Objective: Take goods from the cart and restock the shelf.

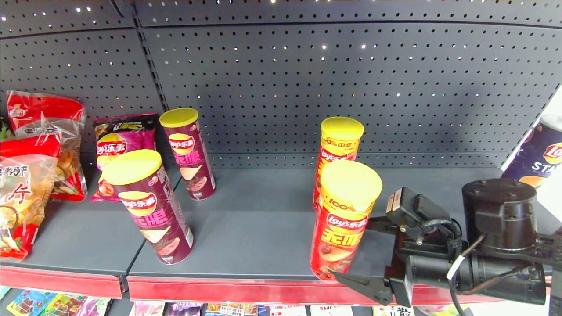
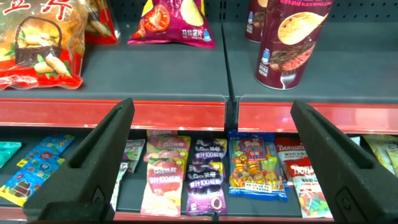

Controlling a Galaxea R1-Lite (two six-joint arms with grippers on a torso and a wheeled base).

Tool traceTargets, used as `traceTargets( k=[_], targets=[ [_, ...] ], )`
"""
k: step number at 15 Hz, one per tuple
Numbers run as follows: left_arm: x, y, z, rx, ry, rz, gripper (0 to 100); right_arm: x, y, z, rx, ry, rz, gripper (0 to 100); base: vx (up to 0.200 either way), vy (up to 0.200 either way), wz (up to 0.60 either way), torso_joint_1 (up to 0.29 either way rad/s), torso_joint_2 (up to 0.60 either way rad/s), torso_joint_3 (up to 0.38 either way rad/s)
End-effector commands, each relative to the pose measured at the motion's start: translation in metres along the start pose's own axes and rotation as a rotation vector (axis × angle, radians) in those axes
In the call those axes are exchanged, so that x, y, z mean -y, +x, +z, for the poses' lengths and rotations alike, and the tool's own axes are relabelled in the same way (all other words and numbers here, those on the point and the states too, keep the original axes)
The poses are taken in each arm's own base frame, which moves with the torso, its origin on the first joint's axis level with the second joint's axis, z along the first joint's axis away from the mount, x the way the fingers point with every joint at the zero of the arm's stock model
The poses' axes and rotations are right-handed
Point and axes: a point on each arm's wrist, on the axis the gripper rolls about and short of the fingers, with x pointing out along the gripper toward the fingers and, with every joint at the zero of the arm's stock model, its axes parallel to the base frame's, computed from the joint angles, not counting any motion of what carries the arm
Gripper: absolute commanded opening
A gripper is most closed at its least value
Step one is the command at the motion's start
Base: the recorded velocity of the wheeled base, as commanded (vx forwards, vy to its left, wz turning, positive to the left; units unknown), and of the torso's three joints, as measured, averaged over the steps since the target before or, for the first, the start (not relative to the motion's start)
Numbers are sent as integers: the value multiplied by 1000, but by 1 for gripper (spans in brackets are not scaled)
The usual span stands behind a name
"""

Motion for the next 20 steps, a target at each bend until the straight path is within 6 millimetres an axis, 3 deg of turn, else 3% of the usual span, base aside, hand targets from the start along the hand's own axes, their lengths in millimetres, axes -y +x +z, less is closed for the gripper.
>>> traceTargets(
  k=[1,5,8,12,17,20],
  targets=[
    [0,0,0,-1,0,0,100,-2,-13,2,28,23,-27,100,0,0,0,0,0,0],
    [0,0,0,-1,0,2,100,-3,-42,1,49,66,-84,100,0,0,0,0,0,0],
    [0,0,0,-1,0,0,100,-12,-69,-19,50,88,-127,100,0,0,0,0,0,0],
    [0,0,0,-1,0,0,100,-3,-99,-17,112,97,-359,100,0,0,0,0,0,0],
    [0,0,0,-1,0,0,100,-32,-146,-61,56,141,-619,100,0,0,0,0,0,0],
    [0,0,0,-1,0,0,100,-42,-149,-66,54,125,-614,100,0,0,0,0,0,0]
  ],
)
